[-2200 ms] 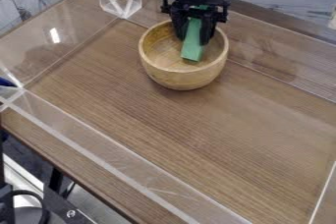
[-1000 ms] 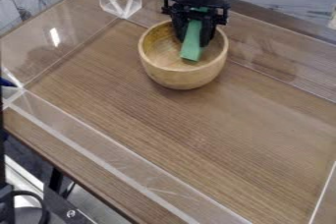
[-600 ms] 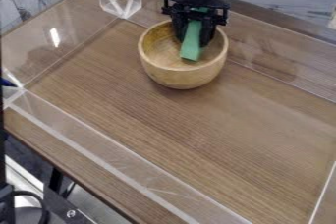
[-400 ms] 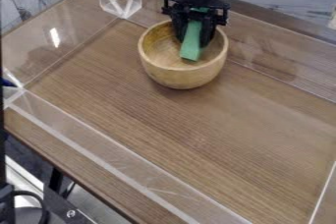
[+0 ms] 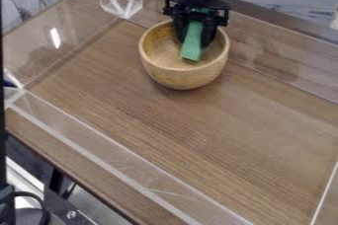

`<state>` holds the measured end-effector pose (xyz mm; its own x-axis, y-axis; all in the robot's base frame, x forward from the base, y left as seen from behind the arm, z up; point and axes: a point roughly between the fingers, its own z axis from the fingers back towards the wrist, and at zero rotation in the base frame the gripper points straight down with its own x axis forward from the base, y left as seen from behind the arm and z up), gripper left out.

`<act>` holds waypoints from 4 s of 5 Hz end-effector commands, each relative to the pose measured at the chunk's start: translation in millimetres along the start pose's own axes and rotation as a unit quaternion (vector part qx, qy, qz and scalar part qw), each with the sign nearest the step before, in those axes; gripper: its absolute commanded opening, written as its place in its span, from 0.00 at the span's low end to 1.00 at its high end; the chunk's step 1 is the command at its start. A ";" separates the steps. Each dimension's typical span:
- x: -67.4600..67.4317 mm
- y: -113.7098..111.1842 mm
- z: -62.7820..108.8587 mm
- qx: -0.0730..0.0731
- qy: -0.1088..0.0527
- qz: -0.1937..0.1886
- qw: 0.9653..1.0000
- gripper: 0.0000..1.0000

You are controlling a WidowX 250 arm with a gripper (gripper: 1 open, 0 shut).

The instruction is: Put the green block in the brown bowl

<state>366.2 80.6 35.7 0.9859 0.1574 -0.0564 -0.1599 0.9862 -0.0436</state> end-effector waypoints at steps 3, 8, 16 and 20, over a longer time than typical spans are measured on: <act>-3.1 21.6 -35.4 0.018 0.027 0.024 0.999 0.00; -12.6 29.8 -55.3 0.023 0.054 0.033 0.998 1.00; -38.6 37.3 50.4 -0.029 -0.037 0.048 0.998 1.00; -48.4 36.0 99.8 -0.035 -0.074 0.038 0.996 1.00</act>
<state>311.0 106.7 106.0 0.9716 0.2359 -0.0162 -0.2360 0.9631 -0.1296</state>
